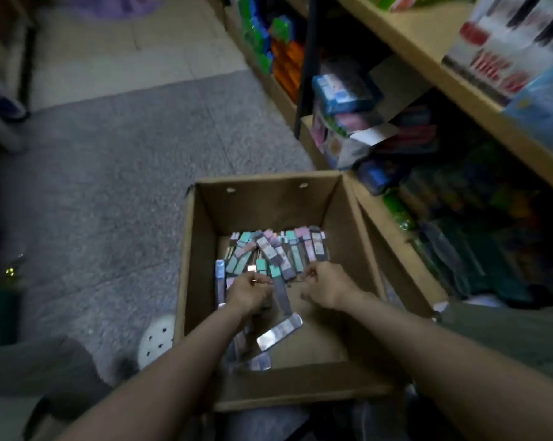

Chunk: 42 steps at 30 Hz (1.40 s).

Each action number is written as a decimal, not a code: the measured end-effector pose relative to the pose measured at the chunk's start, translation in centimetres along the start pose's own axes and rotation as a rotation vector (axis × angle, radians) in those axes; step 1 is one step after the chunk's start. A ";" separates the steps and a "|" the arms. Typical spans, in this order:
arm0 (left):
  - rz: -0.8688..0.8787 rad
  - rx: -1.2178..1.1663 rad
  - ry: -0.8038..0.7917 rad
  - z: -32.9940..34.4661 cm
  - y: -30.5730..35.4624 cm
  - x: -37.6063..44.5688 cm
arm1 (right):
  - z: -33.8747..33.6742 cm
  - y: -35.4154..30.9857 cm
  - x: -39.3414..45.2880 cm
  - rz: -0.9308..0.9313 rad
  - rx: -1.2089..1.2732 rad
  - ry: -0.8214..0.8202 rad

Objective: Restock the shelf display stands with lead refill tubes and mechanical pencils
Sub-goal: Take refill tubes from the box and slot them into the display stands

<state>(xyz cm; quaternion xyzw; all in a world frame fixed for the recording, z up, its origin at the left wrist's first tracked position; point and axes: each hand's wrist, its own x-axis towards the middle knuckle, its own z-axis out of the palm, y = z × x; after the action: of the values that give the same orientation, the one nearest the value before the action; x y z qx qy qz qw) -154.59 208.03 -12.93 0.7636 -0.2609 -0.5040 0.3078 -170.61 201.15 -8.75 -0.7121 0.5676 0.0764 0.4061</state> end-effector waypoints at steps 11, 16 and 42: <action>0.093 0.557 -0.182 3.8 -7.6 2.3 | 10.3 6.0 4.2 0.161 0.045 -0.059; 0.230 0.693 -0.132 4.5 -7.8 2.2 | 11.0 5.6 5.2 0.256 0.205 0.015; -0.145 -0.214 0.175 1.6 -6.0 5.0 | 11.6 1.8 7.7 0.241 0.236 0.197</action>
<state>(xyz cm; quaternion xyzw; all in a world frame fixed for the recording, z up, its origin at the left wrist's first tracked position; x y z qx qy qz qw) -153.77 208.18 -20.84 0.7843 -0.1220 -0.4814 0.3718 -165.44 203.07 -21.69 -0.5904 0.6907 -0.0127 0.4174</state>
